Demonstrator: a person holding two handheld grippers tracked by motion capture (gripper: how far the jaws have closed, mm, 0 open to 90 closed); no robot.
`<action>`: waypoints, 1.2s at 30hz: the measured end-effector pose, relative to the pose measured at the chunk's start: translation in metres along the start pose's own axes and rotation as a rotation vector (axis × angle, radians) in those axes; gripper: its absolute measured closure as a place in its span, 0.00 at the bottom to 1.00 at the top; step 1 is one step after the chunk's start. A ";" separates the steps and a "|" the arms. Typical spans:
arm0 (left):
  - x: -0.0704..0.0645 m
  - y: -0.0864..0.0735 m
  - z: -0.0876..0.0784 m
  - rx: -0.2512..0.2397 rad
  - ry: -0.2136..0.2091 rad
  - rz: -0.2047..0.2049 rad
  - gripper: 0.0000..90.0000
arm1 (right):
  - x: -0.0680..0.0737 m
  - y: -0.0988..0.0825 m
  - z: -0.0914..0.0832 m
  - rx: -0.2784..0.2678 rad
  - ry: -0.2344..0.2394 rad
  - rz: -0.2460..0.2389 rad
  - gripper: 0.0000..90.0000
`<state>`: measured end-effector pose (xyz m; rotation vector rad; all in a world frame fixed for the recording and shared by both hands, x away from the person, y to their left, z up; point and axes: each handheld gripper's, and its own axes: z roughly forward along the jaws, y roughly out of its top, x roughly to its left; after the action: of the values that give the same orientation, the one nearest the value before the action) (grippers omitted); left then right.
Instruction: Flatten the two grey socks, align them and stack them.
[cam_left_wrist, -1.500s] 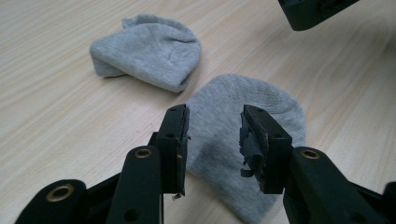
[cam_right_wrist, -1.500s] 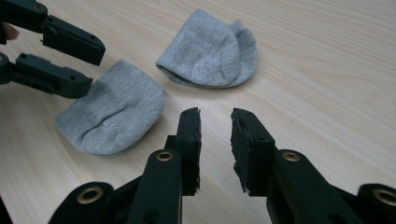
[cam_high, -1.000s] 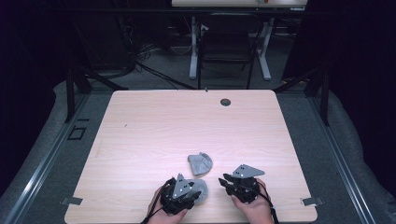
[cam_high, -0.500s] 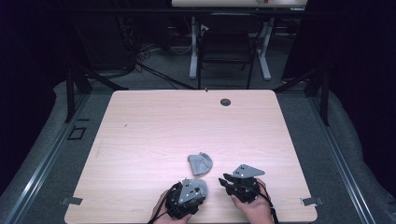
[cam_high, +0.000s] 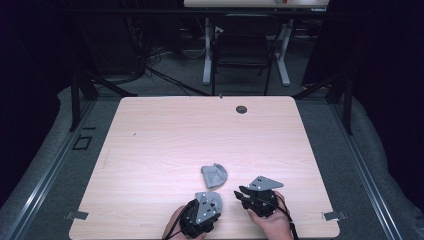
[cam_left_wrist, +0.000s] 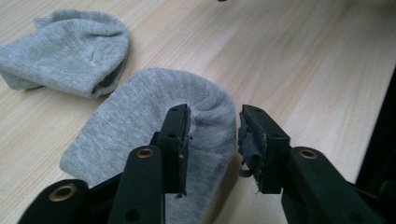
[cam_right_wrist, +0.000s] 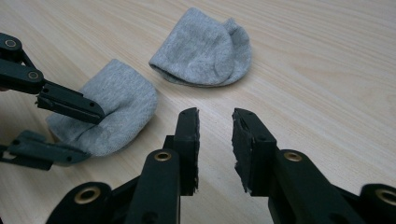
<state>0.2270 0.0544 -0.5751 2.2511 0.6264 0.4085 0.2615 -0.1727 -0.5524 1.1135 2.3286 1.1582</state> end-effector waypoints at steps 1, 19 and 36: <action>0.001 0.000 0.000 -0.005 0.007 0.004 0.75 | 0.000 0.000 0.000 -0.002 0.000 -0.002 0.79; 0.023 0.002 -0.025 -0.103 -0.047 -0.080 0.99 | 0.014 0.001 0.010 0.031 0.069 -0.047 0.89; 0.025 0.006 -0.035 -0.152 -0.059 -0.071 1.00 | 0.047 0.007 0.041 0.086 0.179 -0.119 1.00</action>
<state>0.2334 0.0846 -0.5450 2.0829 0.6209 0.3413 0.2575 -0.1125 -0.5699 0.9180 2.5638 1.1678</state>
